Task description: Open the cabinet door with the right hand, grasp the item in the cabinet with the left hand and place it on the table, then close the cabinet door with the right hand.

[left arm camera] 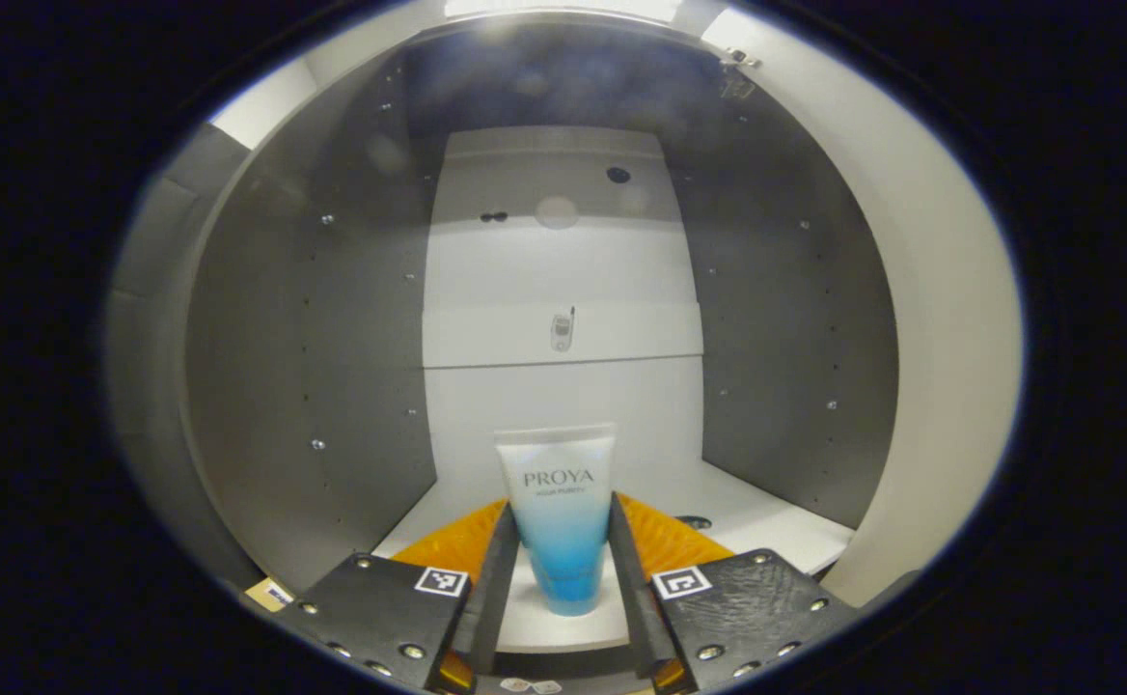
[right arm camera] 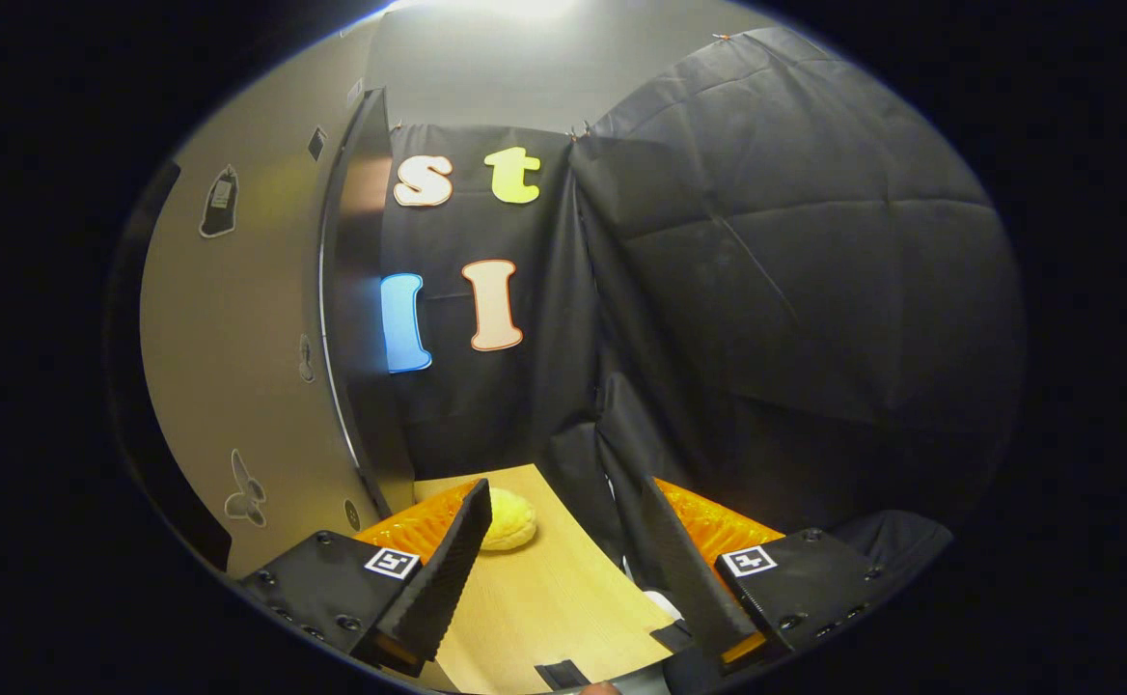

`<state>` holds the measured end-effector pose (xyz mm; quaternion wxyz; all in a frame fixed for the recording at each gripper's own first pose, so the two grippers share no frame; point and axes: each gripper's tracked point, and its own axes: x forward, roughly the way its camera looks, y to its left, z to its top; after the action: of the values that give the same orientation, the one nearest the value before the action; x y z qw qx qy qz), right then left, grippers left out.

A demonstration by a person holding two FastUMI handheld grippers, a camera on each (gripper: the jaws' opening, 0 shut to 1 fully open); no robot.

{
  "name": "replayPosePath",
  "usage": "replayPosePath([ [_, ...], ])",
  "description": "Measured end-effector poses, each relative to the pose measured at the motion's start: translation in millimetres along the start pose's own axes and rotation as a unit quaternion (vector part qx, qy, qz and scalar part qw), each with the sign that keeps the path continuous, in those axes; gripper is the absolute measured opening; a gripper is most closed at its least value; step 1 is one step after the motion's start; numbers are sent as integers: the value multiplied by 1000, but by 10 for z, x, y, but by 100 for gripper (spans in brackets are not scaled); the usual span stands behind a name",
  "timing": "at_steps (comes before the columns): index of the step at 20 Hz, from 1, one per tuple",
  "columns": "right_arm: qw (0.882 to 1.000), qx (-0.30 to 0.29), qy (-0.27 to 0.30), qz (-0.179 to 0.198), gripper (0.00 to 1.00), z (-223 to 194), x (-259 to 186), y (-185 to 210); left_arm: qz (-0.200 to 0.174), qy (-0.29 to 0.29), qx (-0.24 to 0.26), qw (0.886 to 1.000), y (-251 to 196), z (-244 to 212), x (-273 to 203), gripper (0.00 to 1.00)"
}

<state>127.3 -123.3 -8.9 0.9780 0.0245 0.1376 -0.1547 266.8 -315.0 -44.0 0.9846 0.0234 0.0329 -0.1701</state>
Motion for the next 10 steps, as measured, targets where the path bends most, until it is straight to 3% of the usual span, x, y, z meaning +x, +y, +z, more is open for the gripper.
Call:
replayPosePath([
  [2,1000,0,2,6,93,-6,5,5,7,2,1,1000,42,30,-103,55],
  [3,1000,-1,2,9,98,4,1,6,5,5,-2,1000,31,25,-138,55],
  [8,1000,-3,3,28,98,27,23,-16,5,-4,-15,1000,80,80,-485,49],
  [10,999,-3,5,39,98,19,30,-29,6,-5,-12,1000,74,78,-677,55],
])
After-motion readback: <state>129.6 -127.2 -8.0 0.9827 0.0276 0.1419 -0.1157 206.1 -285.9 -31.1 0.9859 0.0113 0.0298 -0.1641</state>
